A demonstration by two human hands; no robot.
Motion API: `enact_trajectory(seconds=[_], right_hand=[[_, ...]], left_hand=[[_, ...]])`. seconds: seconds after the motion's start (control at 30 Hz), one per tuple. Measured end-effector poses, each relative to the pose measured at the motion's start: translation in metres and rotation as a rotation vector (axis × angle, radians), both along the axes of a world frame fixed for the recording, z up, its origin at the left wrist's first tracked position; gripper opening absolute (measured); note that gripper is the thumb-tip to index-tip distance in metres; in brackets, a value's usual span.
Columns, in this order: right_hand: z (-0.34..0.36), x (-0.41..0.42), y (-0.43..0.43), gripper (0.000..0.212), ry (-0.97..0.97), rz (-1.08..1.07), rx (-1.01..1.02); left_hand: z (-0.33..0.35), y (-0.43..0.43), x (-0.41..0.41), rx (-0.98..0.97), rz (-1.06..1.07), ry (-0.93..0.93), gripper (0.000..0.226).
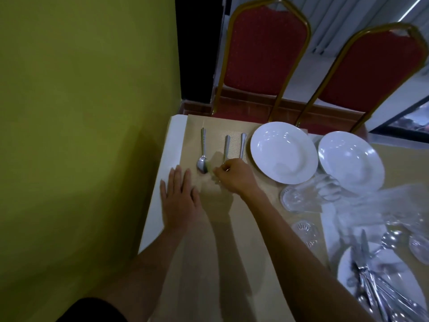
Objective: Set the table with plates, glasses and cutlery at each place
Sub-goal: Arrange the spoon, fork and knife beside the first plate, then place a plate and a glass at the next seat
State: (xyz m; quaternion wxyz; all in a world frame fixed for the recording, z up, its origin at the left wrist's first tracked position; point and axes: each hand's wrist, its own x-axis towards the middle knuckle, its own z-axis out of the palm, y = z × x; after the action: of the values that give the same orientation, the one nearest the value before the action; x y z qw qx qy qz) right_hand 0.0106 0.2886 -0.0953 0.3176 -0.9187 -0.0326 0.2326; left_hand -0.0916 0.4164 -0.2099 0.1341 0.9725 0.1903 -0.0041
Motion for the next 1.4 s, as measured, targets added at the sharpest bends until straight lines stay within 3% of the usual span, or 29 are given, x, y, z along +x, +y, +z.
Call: enact_trajectory(seconds=[0.23,0.3,0.4,0.63,0.93,1.13,1.3,1.4], right_hand=[[0.021,-0.053,-0.079,0.024,0.051,-0.101,0.052],[0.026,-0.061,-0.103,0.021,0.041,-0.145,0.067],[0.035,-0.073,-0.132,0.016,0.01,-0.187,0.093],[0.055,-0.1,-0.196,0.023,0.029,-0.269,0.181],[0.069,-0.092,-0.279,0.017,0.005,-0.278,0.197],[0.082,-0.076,-0.318,0.019,-0.008,-0.269,0.223],[0.085,-0.069,-0.348,0.016,-0.009,-0.249,0.252],[0.087,-0.066,-0.37,0.017,-0.025,-0.257,0.263]], left_hand=[[0.029,-0.003,0.007,-0.228,0.076,0.166,0.071],[0.048,-0.019,0.006,-0.293,0.14,0.134,0.075],[0.072,-0.052,0.0,-0.362,0.168,0.015,0.065],[0.107,-0.146,-0.021,-0.576,-0.02,0.062,0.058],[0.154,-0.232,-0.003,-0.592,-0.11,0.118,0.054],[0.176,-0.267,0.012,-0.624,-0.037,0.131,0.047],[0.176,-0.286,0.011,-0.65,0.042,0.214,0.02],[0.172,-0.298,0.011,-0.673,0.032,0.299,0.039]])
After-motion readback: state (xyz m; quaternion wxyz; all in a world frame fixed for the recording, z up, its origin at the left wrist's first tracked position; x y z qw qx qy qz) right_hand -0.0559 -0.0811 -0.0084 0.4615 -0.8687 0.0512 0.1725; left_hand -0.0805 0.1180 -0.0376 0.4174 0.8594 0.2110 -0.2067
